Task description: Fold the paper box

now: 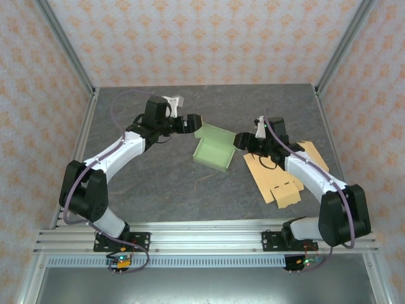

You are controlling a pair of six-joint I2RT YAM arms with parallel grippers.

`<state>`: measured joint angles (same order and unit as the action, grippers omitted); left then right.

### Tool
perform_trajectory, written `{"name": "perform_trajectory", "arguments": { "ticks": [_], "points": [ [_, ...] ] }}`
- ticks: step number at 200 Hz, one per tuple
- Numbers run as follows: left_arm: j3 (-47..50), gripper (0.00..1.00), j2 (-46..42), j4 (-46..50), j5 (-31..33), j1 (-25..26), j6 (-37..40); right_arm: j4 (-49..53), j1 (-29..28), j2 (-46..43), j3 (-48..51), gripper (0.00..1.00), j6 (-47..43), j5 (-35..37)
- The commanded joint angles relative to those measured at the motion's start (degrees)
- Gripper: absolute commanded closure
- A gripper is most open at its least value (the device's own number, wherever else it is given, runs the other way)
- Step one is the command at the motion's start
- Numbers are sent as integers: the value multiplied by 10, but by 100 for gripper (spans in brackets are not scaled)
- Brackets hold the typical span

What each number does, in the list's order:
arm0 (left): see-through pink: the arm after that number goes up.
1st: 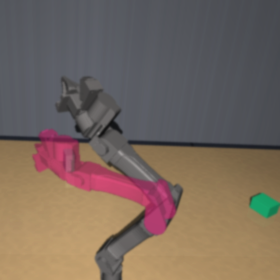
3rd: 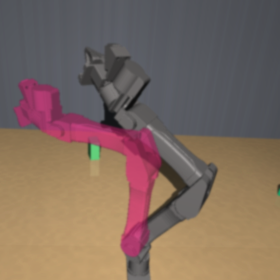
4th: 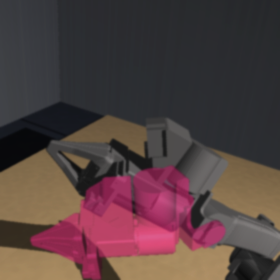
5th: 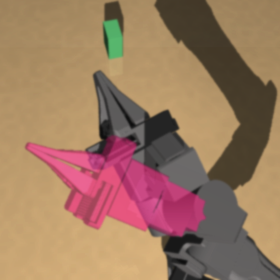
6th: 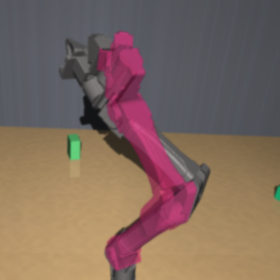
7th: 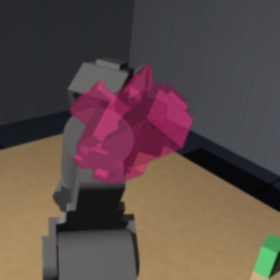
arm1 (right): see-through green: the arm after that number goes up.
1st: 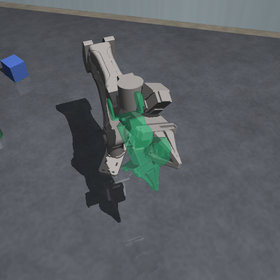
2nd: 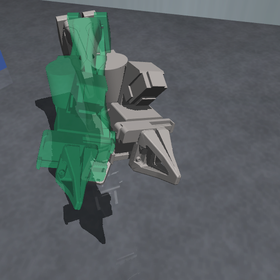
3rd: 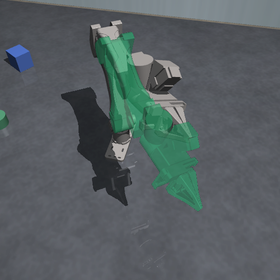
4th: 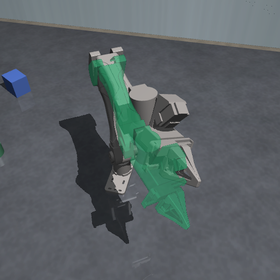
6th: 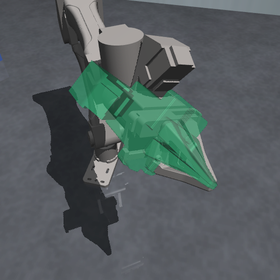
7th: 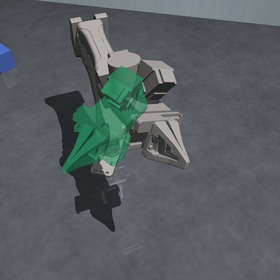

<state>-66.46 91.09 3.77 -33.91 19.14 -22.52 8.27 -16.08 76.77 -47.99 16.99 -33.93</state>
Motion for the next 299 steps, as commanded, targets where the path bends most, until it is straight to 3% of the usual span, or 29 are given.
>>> {"name": "perform_trajectory", "arguments": {
  "ticks": [1, 23, 51, 71, 90, 128, 176, 204, 235, 259, 299],
  "points": [
    [2, 7, 13, 24, -9, 10, 76, -38, -1, 15, -7, 36, -51, -1],
    [25, 8, 13, 7, 23, 21, 108, -41, -2, 41, -17, 40, -68, -3],
    [22, 12, 38, 4, 45, 36, 146, -43, -5, 76, -42, 56, -74, -13],
    [12, 20, 58, 2, 65, 44, 156, -42, -12, 92, -54, 64, -78, -15],
    [1, 31, 71, 0, 65, 46, 153, -42, -18, 99, -61, 67, -79, -15],
    [19, 36, 57, -14, 130, 49, 148, -46, -20, 114, -66, 73, -95, -9],
    [120, 34, -40, -72, 247, 42, 127, -24, -20, 129, -92, 69, -171, 4],
    [118, 26, -11, -104, 219, 28, 142, -31, -20, 153, -109, 69, -201, 3],
    [78, 28, 53, -130, 173, 20, 150, -48, -21, 180, -127, 69, -204, -23],
    [53, 36, 76, -140, 176, 19, 154, -48, -22, 192, -139, 69, -209, -28],
    [27, 69, 92, -132, 136, 19, 145, -39, -29, 205, -158, 72, -208, -36]
  ]
}}
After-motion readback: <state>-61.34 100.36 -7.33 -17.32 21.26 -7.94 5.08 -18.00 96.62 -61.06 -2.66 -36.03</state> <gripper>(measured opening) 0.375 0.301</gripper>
